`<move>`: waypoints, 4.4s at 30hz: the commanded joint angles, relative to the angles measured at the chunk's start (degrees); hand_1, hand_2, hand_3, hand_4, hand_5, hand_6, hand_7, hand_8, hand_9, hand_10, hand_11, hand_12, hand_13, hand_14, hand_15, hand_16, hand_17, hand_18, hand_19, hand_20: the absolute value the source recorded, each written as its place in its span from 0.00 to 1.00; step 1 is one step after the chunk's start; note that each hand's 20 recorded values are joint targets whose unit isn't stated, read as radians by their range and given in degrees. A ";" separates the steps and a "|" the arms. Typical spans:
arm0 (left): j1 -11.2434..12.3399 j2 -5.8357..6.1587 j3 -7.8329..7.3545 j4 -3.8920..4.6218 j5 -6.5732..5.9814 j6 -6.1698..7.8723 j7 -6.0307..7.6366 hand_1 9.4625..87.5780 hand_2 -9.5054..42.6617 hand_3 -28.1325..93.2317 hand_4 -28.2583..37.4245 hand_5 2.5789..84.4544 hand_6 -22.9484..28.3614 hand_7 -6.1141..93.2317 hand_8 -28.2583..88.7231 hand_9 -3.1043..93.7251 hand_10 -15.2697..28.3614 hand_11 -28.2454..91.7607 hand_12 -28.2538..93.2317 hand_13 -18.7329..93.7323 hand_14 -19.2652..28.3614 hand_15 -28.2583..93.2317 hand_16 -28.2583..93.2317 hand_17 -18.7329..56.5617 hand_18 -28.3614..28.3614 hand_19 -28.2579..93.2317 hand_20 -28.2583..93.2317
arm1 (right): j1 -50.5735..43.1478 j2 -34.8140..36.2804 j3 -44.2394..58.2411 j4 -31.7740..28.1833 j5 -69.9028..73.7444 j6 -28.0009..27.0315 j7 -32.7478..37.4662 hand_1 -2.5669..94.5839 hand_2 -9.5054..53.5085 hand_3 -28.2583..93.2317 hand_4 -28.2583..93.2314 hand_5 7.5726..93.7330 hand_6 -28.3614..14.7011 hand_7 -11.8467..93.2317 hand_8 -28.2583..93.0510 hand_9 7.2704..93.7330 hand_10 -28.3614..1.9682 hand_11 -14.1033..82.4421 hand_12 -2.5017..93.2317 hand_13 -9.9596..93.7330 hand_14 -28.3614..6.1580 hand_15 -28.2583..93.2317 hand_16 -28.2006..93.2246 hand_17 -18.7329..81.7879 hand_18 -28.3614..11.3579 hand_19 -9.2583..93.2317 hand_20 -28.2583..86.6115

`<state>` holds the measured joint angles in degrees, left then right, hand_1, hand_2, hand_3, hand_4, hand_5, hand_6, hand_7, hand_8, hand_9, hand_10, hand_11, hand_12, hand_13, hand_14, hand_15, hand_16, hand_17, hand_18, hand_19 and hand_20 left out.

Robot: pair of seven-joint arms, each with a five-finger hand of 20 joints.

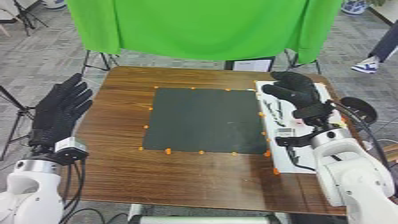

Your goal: Arrange flowers

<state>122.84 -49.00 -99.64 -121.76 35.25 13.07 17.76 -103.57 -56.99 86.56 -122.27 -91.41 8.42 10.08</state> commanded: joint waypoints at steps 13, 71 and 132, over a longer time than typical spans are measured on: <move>1.03 -0.69 -0.28 -0.48 -0.87 0.53 0.01 0.18 0.42 0.77 0.00 0.42 0.62 0.13 0.20 0.32 0.71 0.33 0.32 0.33 0.73 0.43 0.19 0.16 0.76 0.50 0.31 | -1.75 0.81 0.79 -1.78 -0.15 2.49 1.84 0.23 0.00 0.85 0.00 0.35 0.56 0.34 0.13 0.41 0.35 0.29 0.24 0.47 0.38 0.48 0.44 0.37 0.23 0.47 0.45; 3.95 -0.48 -2.35 -1.50 -2.66 4.16 1.67 0.19 0.41 0.80 0.00 0.48 0.65 0.18 0.19 0.40 0.74 0.43 0.35 0.37 0.76 0.53 0.18 0.17 0.77 0.52 0.31 | -3.80 10.39 -11.50 -4.24 -41.24 -31.81 44.11 0.42 0.00 0.67 0.00 0.71 0.48 0.33 0.19 0.72 0.30 0.55 0.39 0.71 0.30 0.77 0.51 0.56 0.05 0.93 0.59; 5.46 0.28 -2.76 -1.60 -7.01 5.10 3.68 0.21 0.39 0.82 0.00 0.49 0.65 0.18 0.19 0.40 0.74 0.43 0.35 0.37 0.76 0.53 0.18 0.17 0.77 0.52 0.31 | 1.02 9.67 -12.73 -4.42 -36.13 -27.20 48.81 0.38 0.00 0.77 0.07 0.77 0.47 0.26 0.18 0.80 0.35 0.55 0.42 0.79 0.36 0.76 0.54 0.64 0.07 1.00 0.56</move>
<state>127.22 -48.85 -101.98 -122.98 28.70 17.47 21.12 -100.98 -46.90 74.20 -128.45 -126.95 -19.80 58.32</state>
